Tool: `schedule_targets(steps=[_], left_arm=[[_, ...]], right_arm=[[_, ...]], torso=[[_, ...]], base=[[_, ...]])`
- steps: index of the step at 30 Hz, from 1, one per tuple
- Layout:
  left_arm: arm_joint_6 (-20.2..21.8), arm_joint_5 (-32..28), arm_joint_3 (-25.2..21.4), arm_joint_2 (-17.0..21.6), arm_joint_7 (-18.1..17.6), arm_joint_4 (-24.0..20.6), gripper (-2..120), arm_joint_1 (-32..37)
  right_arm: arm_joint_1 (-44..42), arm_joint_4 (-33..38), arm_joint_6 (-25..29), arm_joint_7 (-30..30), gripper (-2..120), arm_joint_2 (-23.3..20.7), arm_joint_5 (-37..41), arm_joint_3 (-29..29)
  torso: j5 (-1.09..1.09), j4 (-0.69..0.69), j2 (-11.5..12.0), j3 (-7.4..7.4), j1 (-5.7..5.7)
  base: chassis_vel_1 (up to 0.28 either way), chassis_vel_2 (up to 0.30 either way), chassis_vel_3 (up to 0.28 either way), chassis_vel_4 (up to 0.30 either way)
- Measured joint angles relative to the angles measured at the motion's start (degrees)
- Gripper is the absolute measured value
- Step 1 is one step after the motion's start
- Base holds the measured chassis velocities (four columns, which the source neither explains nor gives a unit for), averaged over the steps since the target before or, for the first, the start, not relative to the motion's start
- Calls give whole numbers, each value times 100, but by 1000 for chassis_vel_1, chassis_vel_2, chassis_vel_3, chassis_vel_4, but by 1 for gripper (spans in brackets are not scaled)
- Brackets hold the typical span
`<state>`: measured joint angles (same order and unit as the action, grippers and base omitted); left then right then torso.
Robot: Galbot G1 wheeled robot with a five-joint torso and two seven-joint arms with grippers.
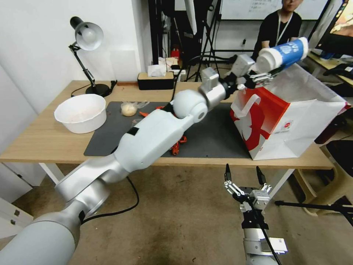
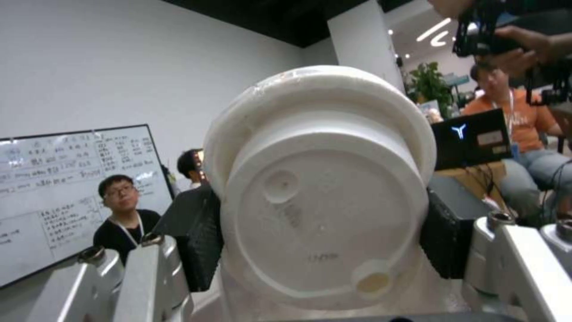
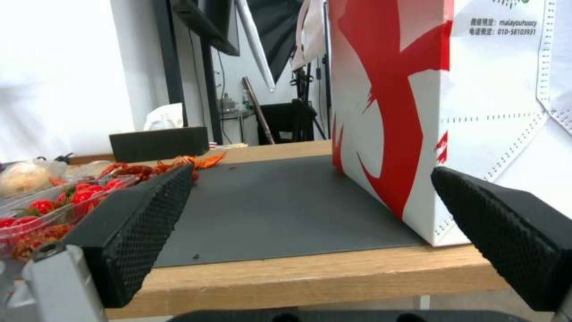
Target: Pick up the trash from the table and place it into the takeout bag.
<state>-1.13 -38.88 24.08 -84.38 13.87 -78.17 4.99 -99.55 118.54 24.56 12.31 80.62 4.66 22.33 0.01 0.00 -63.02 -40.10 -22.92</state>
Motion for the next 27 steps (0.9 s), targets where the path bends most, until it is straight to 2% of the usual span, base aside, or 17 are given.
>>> schedule_targets(steps=[4, 10, 12, 13, 15, 16, 18, 21, 27], left_arm=[[-19, 193, 157, -211, 18, 322, 64, -175], [8, 382, 215, -278, 17, 474, 64, -261], [35, 419, 237, -280, 12, 474, 72, -268], [35, 419, 237, -280, 12, 474, 72, -268], [45, 446, 243, -286, 3, 474, 82, -268], [45, 446, 243, -286, 3, 474, 82, -268], [48, 450, 244, -277, -10, 474, 92, -267], [51, 455, 244, -253, -23, 475, 98, -257], [67, 467, 183, -186, -165, 427, 100, -211]], right_arm=[[-2, -11, 8, 0, 100, 19, 0, -5], [-5, -11, 14, 0, 100, 22, 0, -1], [-6, -14, 22, 1, 100, 22, 2, 1], [-6, -14, 22, 1, 100, 22, 2, 1], [-1, -19, 23, 3, 100, 22, 3, 2], [-1, -19, 23, 3, 100, 22, 3, 2], [2, -19, 23, 3, 100, 23, 2, 0], [2, -19, 23, 3, 100, 24, 2, -3], [8, -19, 23, 3, 100, 24, -2, -12]], torso=[[0, -1, 0, 0, 0], [0, 0, 0, 0, 0], [-1, 1, 0, 0, 0], [-1, 1, 0, 0, 0], [-1, 0, 0, 0, 0], [-1, 0, 0, 0, 0], [-1, 0, 0, 0, 0], [-1, 0, 0, 0, 0], [-1, 0, 0, 0, 0]], base=[[0, 0, 0, 0], [0, 0, 0, 0], [0, 0, 0, 0], [0, 0, 0, 0], [0, 0, 0, 0], [0, 0, 0, 0], [0, 0, 0, 0], [0, 0, 0, 0], [0, 0, 0, 0]])
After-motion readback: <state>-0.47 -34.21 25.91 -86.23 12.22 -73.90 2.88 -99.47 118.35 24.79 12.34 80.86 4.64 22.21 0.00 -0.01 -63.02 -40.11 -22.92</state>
